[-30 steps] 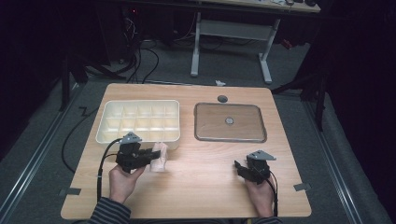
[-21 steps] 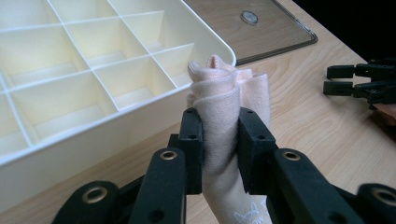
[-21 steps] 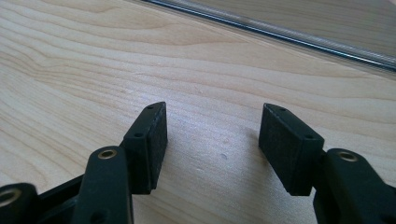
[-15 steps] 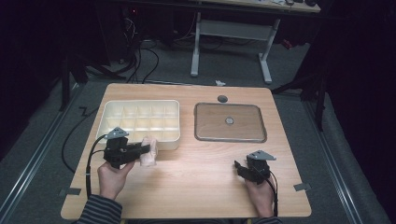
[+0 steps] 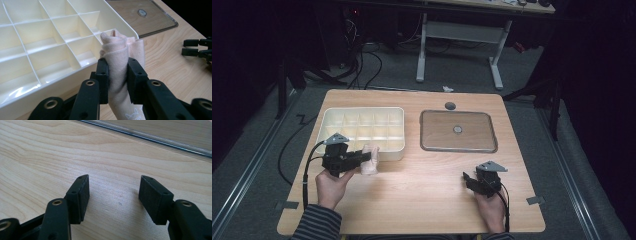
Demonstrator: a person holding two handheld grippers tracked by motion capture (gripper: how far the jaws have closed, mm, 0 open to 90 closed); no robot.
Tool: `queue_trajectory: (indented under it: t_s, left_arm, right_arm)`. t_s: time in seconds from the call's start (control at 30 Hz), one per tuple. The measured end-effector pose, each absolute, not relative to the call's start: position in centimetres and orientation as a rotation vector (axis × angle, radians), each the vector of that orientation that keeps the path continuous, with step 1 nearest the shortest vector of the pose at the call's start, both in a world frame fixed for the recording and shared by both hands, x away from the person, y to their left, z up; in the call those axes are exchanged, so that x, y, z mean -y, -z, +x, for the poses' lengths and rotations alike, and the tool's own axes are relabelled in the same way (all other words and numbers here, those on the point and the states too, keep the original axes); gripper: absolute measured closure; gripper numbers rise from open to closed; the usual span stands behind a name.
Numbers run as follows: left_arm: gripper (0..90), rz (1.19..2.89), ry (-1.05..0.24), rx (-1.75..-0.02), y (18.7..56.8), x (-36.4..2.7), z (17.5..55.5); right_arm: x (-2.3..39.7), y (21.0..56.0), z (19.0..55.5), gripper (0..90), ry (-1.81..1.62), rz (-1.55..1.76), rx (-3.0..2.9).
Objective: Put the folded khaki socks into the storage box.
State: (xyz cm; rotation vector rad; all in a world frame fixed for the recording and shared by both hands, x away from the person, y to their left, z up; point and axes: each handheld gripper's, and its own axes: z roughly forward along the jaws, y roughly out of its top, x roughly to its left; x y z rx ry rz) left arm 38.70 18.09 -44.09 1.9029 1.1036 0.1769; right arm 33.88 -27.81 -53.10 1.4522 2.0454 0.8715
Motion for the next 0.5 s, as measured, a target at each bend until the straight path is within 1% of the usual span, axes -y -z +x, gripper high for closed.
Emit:
queue_trajectory:
  t_s: [0.37,0.5]
  left_arm:
    - [74.0,1.876,-0.194,-1.131,42.9,-18.8,39.6]
    - [74.0,1.911,-0.191,-1.142,43.0,-18.6,40.1]
  right_arm:
    - [27.8,53.1,33.9,41.8,-0.871,1.453,-2.045]
    - [27.8,53.1,33.9,41.9,-0.872,1.443,-2.054]
